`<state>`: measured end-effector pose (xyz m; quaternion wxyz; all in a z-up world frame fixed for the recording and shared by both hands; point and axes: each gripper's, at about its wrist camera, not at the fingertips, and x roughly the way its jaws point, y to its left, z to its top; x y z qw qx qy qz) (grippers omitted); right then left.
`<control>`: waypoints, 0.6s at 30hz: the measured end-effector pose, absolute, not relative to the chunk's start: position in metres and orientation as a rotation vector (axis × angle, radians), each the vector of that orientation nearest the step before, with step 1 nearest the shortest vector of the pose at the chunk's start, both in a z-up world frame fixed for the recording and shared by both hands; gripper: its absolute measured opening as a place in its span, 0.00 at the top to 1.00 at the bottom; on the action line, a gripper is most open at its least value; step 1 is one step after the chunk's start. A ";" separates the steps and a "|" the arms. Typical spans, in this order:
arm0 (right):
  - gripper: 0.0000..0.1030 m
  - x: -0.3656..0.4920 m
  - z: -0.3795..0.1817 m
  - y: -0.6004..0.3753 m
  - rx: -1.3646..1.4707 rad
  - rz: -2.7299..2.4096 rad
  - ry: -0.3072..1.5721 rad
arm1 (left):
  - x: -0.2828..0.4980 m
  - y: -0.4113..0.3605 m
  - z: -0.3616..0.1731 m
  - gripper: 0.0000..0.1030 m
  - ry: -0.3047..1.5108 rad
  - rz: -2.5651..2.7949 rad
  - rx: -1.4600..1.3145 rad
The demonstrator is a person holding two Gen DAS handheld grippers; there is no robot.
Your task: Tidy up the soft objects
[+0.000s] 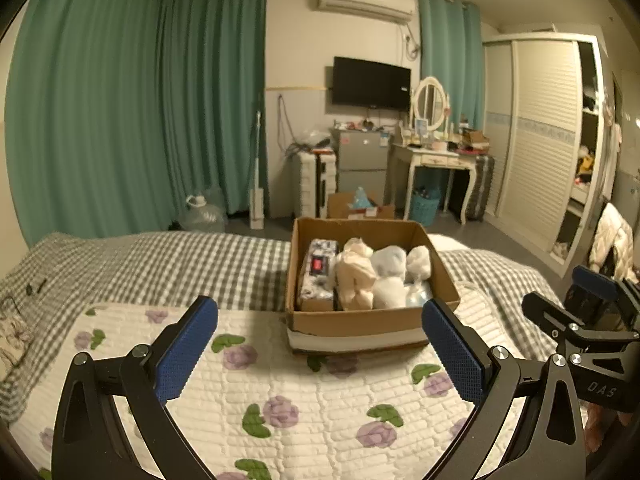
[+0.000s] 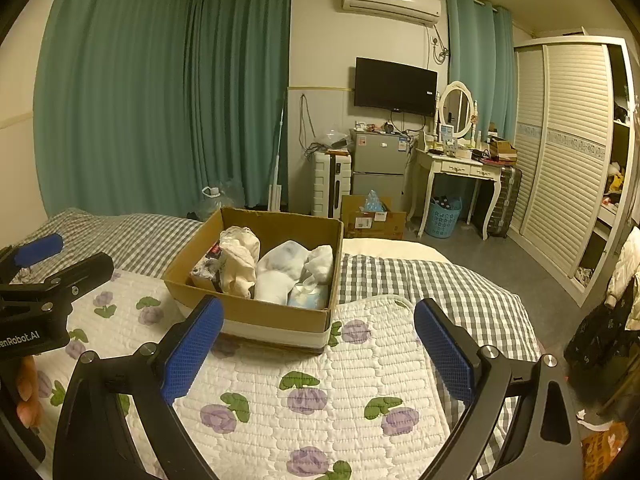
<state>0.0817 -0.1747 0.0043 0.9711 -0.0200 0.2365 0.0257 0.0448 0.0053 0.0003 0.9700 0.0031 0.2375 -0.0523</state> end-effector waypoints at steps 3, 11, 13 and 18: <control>0.06 0.082 0.004 -0.175 -0.040 0.052 0.478 | 0.044 0.004 0.001 0.00 0.482 -0.113 0.003; 0.06 0.082 0.004 -0.174 -0.040 0.053 0.478 | 0.042 0.002 0.002 0.00 0.479 -0.101 0.019; 0.06 0.082 0.003 -0.173 -0.042 0.054 0.477 | 0.043 0.003 0.001 0.00 0.480 -0.096 0.021; 0.06 0.082 0.003 -0.172 -0.042 0.053 0.478 | 0.043 0.007 0.002 0.00 0.481 -0.091 0.006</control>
